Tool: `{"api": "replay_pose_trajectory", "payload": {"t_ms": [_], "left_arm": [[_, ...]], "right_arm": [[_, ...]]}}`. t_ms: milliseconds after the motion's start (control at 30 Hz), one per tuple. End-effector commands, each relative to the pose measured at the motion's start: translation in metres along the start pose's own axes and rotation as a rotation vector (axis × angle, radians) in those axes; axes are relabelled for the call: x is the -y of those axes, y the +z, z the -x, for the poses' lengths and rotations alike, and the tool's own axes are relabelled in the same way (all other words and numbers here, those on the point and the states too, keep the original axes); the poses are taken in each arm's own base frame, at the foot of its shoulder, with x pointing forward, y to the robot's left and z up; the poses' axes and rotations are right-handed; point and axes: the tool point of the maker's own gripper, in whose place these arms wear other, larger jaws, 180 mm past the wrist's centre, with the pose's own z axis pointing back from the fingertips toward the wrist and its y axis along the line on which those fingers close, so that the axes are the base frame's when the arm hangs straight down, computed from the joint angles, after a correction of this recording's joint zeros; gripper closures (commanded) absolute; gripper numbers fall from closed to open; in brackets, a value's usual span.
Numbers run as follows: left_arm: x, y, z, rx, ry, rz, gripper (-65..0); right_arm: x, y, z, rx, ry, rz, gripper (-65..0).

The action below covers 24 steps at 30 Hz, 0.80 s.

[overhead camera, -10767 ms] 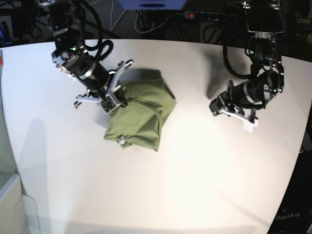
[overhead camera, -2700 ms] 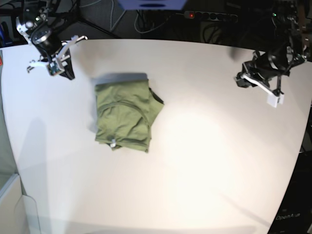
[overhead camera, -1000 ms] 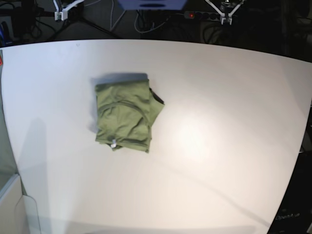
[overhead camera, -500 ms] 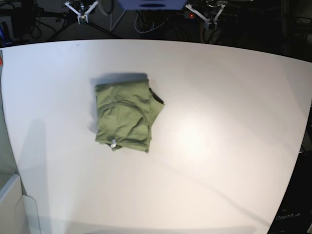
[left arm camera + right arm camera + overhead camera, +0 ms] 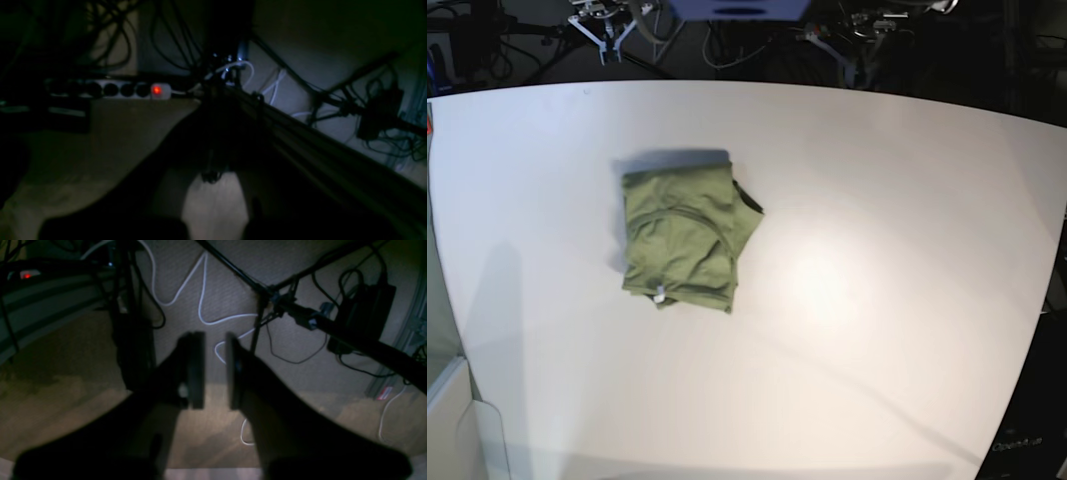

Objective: Fold the T-shirt properly

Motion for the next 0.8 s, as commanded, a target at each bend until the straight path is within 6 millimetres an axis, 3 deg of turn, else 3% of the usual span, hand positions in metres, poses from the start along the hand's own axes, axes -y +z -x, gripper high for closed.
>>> {"api": "replay_pose_trajectory", "payload": {"t_ms": [0,167,767], "left_arm": [[0.001,0.000,-0.004,0.011,0.002,0.008,-2.0],[0.002,-0.001,-0.007,0.019,0.013,0.013,-2.0],[0.002,0.000,-0.005,0.020,0.019,0.012,-2.0]], "right_arm": [[0.001,0.001,0.003,-0.004,-0.006,0.005,-14.5],[-0.010,0.001,0.006,-0.014,-0.014,-0.011,-14.8],[-0.012,0.003,0.013,-0.018,-0.020,-0.014,-14.2]]}}
